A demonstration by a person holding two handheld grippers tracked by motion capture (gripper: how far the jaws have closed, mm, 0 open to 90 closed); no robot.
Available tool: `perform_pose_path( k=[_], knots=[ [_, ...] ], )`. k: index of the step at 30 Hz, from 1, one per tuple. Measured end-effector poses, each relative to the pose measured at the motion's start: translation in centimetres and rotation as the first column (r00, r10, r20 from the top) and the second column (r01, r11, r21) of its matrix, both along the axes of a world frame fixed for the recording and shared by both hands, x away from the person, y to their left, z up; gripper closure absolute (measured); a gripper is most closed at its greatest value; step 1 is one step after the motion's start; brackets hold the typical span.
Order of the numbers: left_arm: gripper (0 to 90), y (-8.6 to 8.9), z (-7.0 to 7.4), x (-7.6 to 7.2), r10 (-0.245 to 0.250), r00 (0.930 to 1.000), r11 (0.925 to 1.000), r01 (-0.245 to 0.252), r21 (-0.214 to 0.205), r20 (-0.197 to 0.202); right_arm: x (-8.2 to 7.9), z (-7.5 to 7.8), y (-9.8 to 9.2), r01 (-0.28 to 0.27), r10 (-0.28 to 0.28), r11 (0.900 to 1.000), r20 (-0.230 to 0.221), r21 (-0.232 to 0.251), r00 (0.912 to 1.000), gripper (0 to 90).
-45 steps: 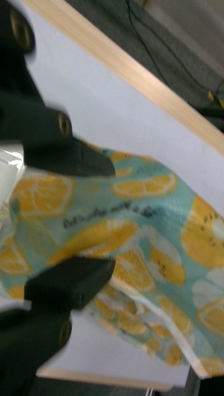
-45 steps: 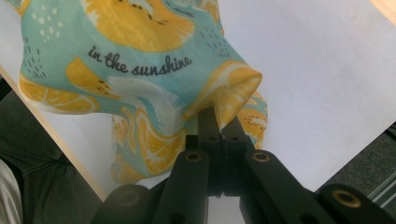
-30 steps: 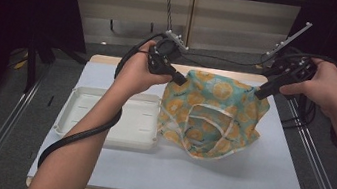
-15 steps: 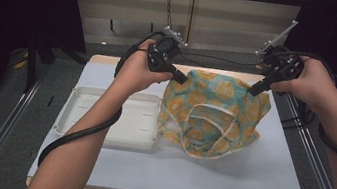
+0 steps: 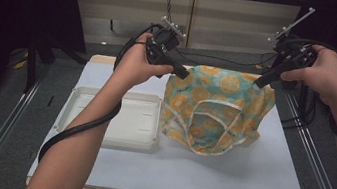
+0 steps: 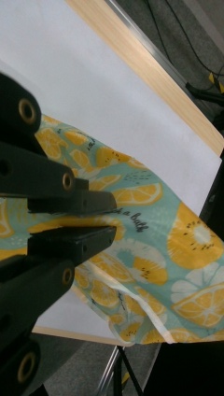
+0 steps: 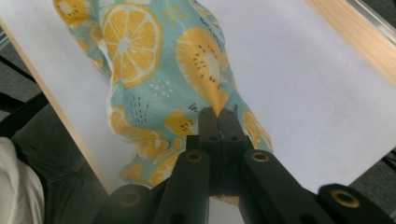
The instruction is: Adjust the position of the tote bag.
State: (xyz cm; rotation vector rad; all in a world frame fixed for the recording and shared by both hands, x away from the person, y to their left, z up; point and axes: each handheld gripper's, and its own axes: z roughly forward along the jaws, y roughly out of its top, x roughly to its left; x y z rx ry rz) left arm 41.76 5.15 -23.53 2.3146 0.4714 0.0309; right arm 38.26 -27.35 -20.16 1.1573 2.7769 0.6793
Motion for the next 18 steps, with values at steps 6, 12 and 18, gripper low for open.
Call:
perform_pose_path(
  k=[6,12,18],
  knots=[
    [89.2,-0.5,-0.3,-0.1,-0.034,0.9994,0.9994,0.034,-0.009,-0.007,0.1,0.1,0.2,0.014,-0.014,0.9997,0.008,0.02,0.9999,90.0],
    [90.0,-0.2,0.2,0.9,0.003,0.9995,0.9978,-0.005,-0.066,-0.031,0.5,-0.1,0.0,0.036,-0.036,0.9994,0.012,0.001,0.9993,90.0],
    [90.0,-0.5,-0.6,2.2,0.055,0.9969,0.9962,-0.059,-0.064,-0.056,1.2,-1.8,-0.2,0.027,-0.027,0.9996,-0.014,0.004,0.9995,90.0]
  ],
)
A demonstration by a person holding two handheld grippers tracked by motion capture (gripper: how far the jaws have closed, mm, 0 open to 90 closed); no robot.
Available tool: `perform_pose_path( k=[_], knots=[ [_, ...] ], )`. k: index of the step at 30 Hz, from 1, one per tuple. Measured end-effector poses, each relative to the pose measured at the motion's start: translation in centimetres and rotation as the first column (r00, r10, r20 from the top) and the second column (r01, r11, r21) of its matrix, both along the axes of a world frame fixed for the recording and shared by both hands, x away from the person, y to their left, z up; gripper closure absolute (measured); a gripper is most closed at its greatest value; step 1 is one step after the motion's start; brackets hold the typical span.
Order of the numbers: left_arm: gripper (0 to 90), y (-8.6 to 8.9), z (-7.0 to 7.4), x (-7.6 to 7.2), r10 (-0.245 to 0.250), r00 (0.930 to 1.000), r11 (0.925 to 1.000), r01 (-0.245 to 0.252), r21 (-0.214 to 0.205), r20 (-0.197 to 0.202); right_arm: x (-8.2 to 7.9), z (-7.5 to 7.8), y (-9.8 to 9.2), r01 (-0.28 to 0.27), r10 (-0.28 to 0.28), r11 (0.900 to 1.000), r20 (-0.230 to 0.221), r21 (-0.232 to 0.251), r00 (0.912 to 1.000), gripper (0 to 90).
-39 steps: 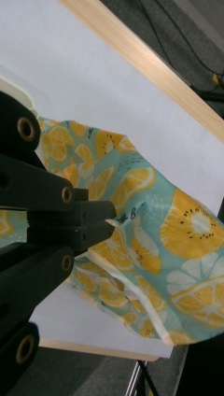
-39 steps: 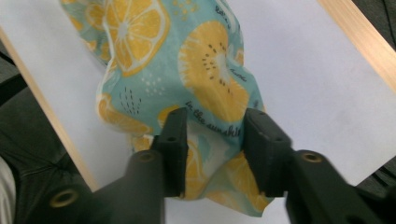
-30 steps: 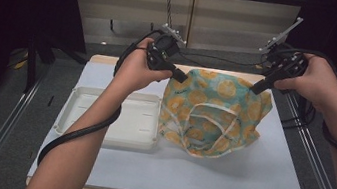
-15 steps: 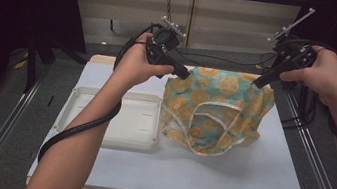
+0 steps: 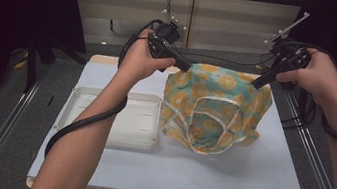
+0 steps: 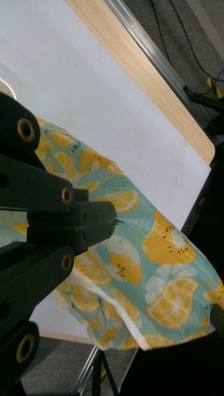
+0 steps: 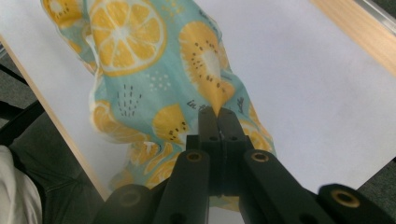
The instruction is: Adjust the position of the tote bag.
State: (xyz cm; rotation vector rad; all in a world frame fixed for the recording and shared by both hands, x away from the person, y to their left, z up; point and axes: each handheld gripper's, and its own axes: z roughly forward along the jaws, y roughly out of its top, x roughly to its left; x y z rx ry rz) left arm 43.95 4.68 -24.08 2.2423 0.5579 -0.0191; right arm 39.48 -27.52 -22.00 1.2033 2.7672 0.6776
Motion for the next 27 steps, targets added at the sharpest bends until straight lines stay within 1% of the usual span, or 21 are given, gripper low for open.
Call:
perform_pose_path(
  k=[1,3,5,6,7,8,9,10,11,12,13,15,16,17,18,19,20,23,25,26,27],
  knots=[
    [90.0,-0.1,-0.2,0.1,0.007,0.9999,1.0,-0.007,-0.004,-0.01,0.2,-0.4,0.0,-0.001,0.001,0.9999,-0.002,-0.01,1.0,90.0],
    [90.0,-0.4,-0.6,0.4,0.016,0.9999,0.9998,-0.016,0.009,-0.006,0.4,-1.1,0.1,-0.009,0.008,0.9998,-0.023,-0.02,0.9997,90.0],
    [90.0,-0.4,-0.8,0.6,0.035,0.9992,0.9994,-0.035,-0.006,-0.021,0.6,-1.8,0.0,-0.009,0.009,0.9999,-0.028,-0.01,0.9996,90.0],
    [90.0,-0.3,-0.9,0.8,0.028,0.9992,0.9996,-0.028,-0.001,-0.028,0.7,-2.0,0.0,-0.014,0.014,0.9999,-0.03,-0.002,0.9995,90.0],
    [90.0,-0.3,-0.9,0.9,0.039,0.9987,0.9992,-0.039,-0.007,-0.032,0.8,-2.3,0.0,-0.012,0.012,0.9999,-0.036,0.004,0.9993,90.0],
    [90.0,-0.2,-0.9,1.0,0.047,0.9982,0.9984,-0.048,-0.028,-0.037,0.8,-2.5,0.0,-0.013,0.014,0.9999,-0.043,0.005,0.999,90.0],
    [90.0,0.0,-0.8,1.1,0.046,0.9982,0.9987,-0.047,-0.022,-0.038,0.8,-2.7,0.0,-0.018,0.018,0.9998,-0.044,0.004,0.9989,90.0],
    [90.0,0.2,-0.6,1.2,0.042,0.9989,0.9991,-0.042,-0.007,-0.019,0.8,-2.8,0.1,-0.024,0.024,0.9997,-0.041,0.003,0.9989,90.0],
    [90.0,0.2,-0.6,1.2,0.053,0.9982,0.9983,-0.054,-0.024,-0.027,0.7,-2.8,0.2,-0.021,0.021,0.9998,-0.044,0.006,0.9988,90.0],
    [90.0,0.3,-0.6,1.3,0.051,0.9983,0.9983,-0.052,-0.028,-0.028,0.8,-2.8,0.2,-0.025,0.026,0.9997,-0.042,0.006,0.9988,90.0],
    [90.0,0.2,-0.6,1.3,0.07,0.9973,0.9973,-0.07,-0.022,-0.025,0.8,-2.8,0.2,-0.026,0.026,0.9996,-0.037,0.005,0.999,90.0],
    [90.0,0.2,-0.9,1.5,0.051,0.9982,0.9987,-0.05,0.013,-0.032,0.8,-2.9,0.3,-0.028,0.028,0.9996,-0.039,-0.002,0.9989,88.9],
    [90.0,0.1,-1.3,1.6,0.059,0.9976,0.9981,-0.058,0.021,-0.038,0.7,-2.9,0.4,-0.028,0.028,0.9995,-0.037,-0.01,0.9989,87.7],
    [90.0,0.1,-1.4,1.6,0.058,0.9977,0.9974,-0.057,0.043,-0.033,0.7,-2.9,0.5,-0.027,0.026,0.9995,-0.032,-0.016,0.9991,85.8],
    [90.0,0.1,-1.8,1.8,0.062,0.9972,0.997,-0.06,0.05,-0.043,0.7,-2.8,0.5,-0.027,0.026,0.9995,-0.03,-0.018,0.9992,84.1],
    [90.0,0.0,-2.2,1.9,0.067,0.9962,0.997,-0.064,0.043,-0.055,0.6,-2.7,0.5,-0.021,0.021,0.9995,-0.022,-0.021,0.9995,81.2],
    [90.0,0.1,-2.5,1.9,0.066,0.9958,0.9968,-0.063,0.05,-0.063,0.5,-2.6,0.4,-0.02,0.019,0.9993,-0.008,-0.031,0.9998,78.7],
    [90.0,0.1,-3.2,1.8,0.075,0.9937,0.9971,-0.073,0.023,-0.084,0.2,-2.2,0.3,-0.012,0.012,0.9984,0.008,-0.056,0.9999,73.1],
    [90.0,0.1,-3.4,1.7,0.056,0.9949,0.9973,-0.052,0.051,-0.084,0.0,-1.8,0.1,-0.007,0.009,0.9981,0.026,-0.062,0.9996,71.1],
    [90.0,0.0,-3.5,1.6,0.067,0.9937,0.9972,-0.064,0.038,-0.089,-0.1,-1.5,0.1,-0.005,0.006,0.9982,0.032,-0.06,0.9995,69.9],
    [90.0,0.1,-3.5,1.7,0.058,0.995,0.9973,-0.054,0.049,-0.082,-0.2,-1.1,0.0,-0.002,0.005,0.9981,0.054,-0.062,0.9985,68.4]
  ],
)
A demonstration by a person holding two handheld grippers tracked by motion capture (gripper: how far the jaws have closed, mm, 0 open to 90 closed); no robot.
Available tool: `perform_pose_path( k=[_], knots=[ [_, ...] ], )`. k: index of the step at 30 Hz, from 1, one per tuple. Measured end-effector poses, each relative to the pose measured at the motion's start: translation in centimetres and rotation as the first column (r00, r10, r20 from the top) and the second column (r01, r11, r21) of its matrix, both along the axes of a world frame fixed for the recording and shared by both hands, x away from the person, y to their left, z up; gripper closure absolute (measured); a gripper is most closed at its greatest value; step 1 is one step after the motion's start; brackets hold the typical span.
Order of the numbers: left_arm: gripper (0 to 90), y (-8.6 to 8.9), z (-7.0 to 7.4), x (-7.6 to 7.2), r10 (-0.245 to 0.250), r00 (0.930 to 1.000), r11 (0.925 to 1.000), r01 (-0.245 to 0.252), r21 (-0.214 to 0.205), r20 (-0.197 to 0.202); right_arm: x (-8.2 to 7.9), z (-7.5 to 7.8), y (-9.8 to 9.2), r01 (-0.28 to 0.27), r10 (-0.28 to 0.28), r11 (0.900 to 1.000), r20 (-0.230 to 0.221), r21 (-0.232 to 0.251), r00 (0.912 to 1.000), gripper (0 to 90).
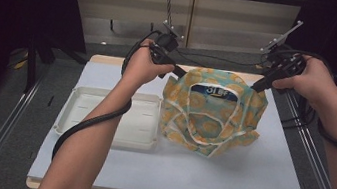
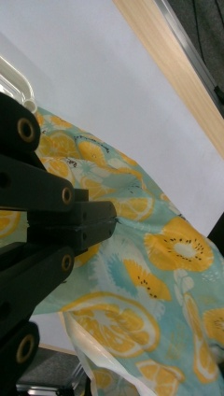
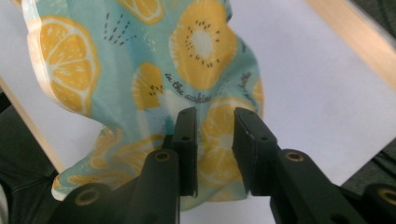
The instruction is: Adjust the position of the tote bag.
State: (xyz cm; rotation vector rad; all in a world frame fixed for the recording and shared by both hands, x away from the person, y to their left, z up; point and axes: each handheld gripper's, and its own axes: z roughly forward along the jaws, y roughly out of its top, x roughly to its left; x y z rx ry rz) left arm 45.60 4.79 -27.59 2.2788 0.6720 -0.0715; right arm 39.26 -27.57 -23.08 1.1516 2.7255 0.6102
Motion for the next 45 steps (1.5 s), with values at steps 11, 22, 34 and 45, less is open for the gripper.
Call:
perform_pose_path(
  k=[11,22,34,45],
  knots=[
    [90.0,-0.1,0.6,-0.6,-0.01,0.9997,0.9999,0.01,0.006,0.021,-1.1,2.7,1.0,-0.044,0.043,0.999,0.03,0.012,0.9986,60.2],
    [89.7,-0.4,0.8,-0.9,-0.028,0.9991,0.9995,0.028,0.015,0.033,-0.9,2.0,5.2,-0.153,0.153,0.9882,0.006,0.007,0.9882,59.1],
    [85.5,0.3,0.7,-1.0,-0.017,0.9992,0.9998,0.017,-0.009,0.037,0.2,2.2,5.7,-0.116,0.115,0.9931,-0.045,-0.021,0.9924,89.8],
    [71.6,1.0,1.9,-1.5,-0.032,0.9958,0.9989,0.035,-0.033,0.086,1.0,5.4,4.3,-0.028,0.027,0.9975,0.013,0.065,0.9996,90.0]
  ],
)
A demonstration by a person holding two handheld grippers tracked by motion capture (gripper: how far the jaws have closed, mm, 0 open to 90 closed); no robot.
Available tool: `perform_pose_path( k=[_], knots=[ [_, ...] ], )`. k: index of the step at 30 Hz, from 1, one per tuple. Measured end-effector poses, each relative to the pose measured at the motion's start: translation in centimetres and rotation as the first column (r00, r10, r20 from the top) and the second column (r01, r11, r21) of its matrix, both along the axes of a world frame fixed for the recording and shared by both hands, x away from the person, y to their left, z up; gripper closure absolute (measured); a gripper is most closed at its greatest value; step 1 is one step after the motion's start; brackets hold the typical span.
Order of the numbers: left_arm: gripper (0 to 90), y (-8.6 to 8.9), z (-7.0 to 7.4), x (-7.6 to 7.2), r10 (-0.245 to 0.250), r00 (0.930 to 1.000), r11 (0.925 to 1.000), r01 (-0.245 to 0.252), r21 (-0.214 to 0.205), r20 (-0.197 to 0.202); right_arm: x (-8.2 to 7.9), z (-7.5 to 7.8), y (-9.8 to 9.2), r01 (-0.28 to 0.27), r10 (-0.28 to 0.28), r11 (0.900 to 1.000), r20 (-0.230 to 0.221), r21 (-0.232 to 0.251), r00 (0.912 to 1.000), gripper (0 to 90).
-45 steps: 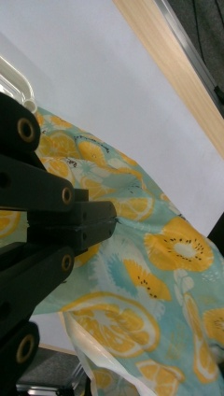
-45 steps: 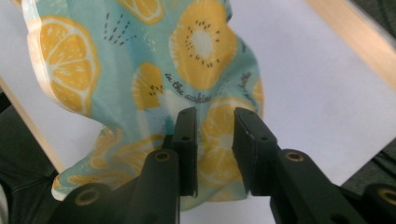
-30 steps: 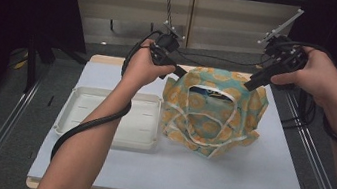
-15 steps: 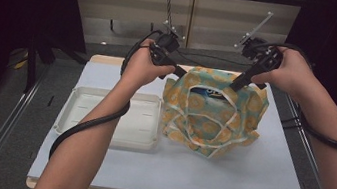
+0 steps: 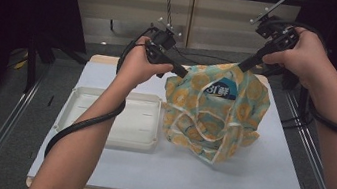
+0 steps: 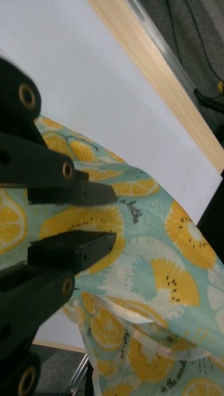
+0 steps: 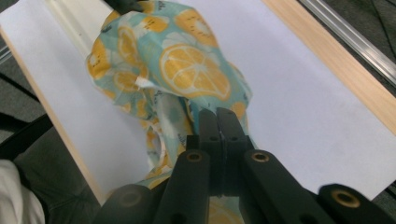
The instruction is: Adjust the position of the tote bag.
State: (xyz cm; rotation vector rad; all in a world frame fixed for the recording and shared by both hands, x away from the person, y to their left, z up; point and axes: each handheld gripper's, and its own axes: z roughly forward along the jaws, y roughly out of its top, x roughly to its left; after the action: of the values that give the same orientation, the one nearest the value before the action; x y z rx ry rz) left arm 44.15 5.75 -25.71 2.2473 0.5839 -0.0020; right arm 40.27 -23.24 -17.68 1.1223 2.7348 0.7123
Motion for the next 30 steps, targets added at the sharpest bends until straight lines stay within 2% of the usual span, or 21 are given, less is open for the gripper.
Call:
perform_pose_path(
  k=[2,3,5,7,9,11,14,16,17,19,22,25,26,29,30],
  knots=[
    [62.5,0.2,0.4,-0.2,0.01,0.9998,0.9999,-0.01,-0.005,0.019,0.2,0.0,-0.1,0.01,-0.01,0.9999,0.005,-0.006,0.9999,90.0],
    [58.5,0.3,0.7,-0.4,0.007,0.9997,0.9998,-0.007,-0.02,0.022,0.3,0.0,-0.1,0.016,-0.016,0.9999,0.001,0.002,0.9999,90.0],
    [49.4,0.5,1.1,-0.7,0.002,0.9992,0.9999,-0.001,-0.017,0.039,0.5,-0.1,0.0,0.02,-0.02,0.9998,0.001,-0.001,0.9998,90.0],
    [44.7,0.6,1.8,-1.2,-0.013,0.9983,0.9998,0.014,-0.016,0.056,0.5,-0.3,0.1,0.028,-0.028,0.9996,-0.002,-0.004,0.9996,90.0],
    [43.9,0.5,2.1,-1.9,-0.034,0.9981,0.9992,0.035,-0.017,0.052,0.6,-0.6,0.1,0.027,-0.027,0.9996,-0.006,-0.008,0.9996,90.0],
    [43.6,0.1,2.1,-2.5,-0.075,0.9957,0.9971,0.075,0.015,0.054,0.7,-0.8,0.1,0.03,-0.03,0.9995,-0.01,-0.011,0.9995,90.0],
    [43.4,-0.5,1.3,-3.1,-0.119,0.9924,0.9919,0.118,0.047,0.029,0.7,-1.2,0.1,0.05,-0.05,0.9987,-0.014,-0.009,0.9986,90.0],
    [46.2,-0.8,0.5,-3.1,-0.132,0.991,0.9894,0.131,0.063,0.021,0.7,-1.4,0.0,0.055,-0.055,0.9985,-0.015,-0.002,0.9984,90.0],
    [47.5,-0.9,0.1,-3.1,-0.132,0.9911,0.9898,0.131,0.057,0.017,0.7,-1.6,-0.1,0.054,-0.054,0.9985,-0.017,-0.001,0.9984,90.0],
    [49.8,-1.1,-0.4,-3.0,-0.135,0.9904,0.9885,0.132,0.074,0.032,0.6,-1.8,-0.1,0.055,-0.055,0.9985,-0.02,-0.001,0.9983,90.0],
    [54.8,-1.4,-1.0,-2.7,-0.122,0.9917,0.9908,0.119,0.065,0.042,0.5,-2.1,-0.1,0.052,-0.052,0.9986,-0.019,0.003,0.9985,89.5],
    [65.1,-1.7,-1.1,-2.5,-0.117,0.9917,0.9906,0.112,0.077,0.054,0.5,-2.2,-0.2,0.052,-0.052,0.9987,-0.02,0.002,0.9985,89.6],
    [74.8,-1.7,-1.0,-2.4,-0.12,0.9916,0.9895,0.116,0.087,0.049,0.5,-2.2,-0.2,0.052,-0.052,0.9986,-0.023,0.004,0.9984,89.6],
    [89.7,-1.9,-1.0,-2.1,-0.117,0.9925,0.9901,0.113,0.083,0.037,0.5,-2.4,-0.2,0.047,-0.046,0.9989,-0.027,0.008,0.9986,89.6],
    [90.0,-1.9,-0.8,-2.1,-0.116,0.9925,0.9899,0.112,0.087,0.039,0.5,-2.5,-0.2,0.044,-0.044,0.999,-0.024,0.009,0.9987,89.6]
  ],
)
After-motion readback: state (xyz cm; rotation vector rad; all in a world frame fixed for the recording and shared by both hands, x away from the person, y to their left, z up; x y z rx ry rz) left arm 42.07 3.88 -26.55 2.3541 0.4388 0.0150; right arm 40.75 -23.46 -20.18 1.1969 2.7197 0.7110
